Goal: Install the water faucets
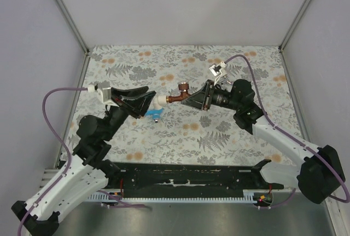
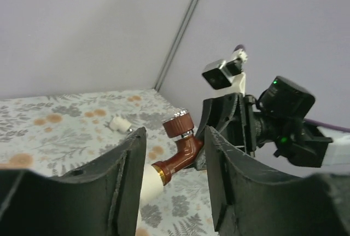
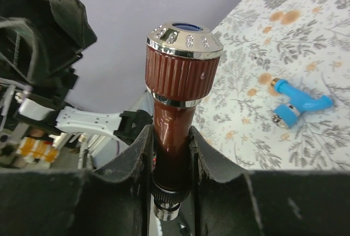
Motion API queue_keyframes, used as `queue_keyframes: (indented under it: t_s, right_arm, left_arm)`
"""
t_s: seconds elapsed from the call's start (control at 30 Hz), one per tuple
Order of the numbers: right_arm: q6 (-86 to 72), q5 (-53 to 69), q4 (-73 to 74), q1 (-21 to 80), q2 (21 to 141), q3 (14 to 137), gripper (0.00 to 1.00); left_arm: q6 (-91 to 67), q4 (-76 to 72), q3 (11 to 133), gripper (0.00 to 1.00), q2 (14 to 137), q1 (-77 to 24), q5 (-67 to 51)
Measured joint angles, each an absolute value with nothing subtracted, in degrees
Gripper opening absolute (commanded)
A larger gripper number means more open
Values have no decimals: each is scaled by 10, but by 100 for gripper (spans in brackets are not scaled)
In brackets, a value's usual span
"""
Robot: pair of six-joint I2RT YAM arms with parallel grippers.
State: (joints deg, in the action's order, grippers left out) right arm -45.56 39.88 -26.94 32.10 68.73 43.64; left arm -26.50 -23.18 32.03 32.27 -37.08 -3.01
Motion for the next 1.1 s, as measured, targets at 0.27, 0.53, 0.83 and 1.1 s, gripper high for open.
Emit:
queue_keyframes:
  t_s: [0.27, 0.53, 0.83, 1.1]
  right_arm:
    - [-323, 402, -121, 319, 648, 481, 0]
    - [-244, 440, -21, 319, 622, 520, 0]
    - [-223, 475, -3, 319, 612, 526, 0]
    - [-218, 500, -4, 319, 612, 526, 0]
  left_arm:
    - [-154, 35, 465, 77, 366, -371, -58]
    - [42, 169, 483, 78, 379, -371, -196]
    - [170, 162, 464, 75, 406, -371, -317]
    - [199, 162, 464, 63, 488, -371, -347]
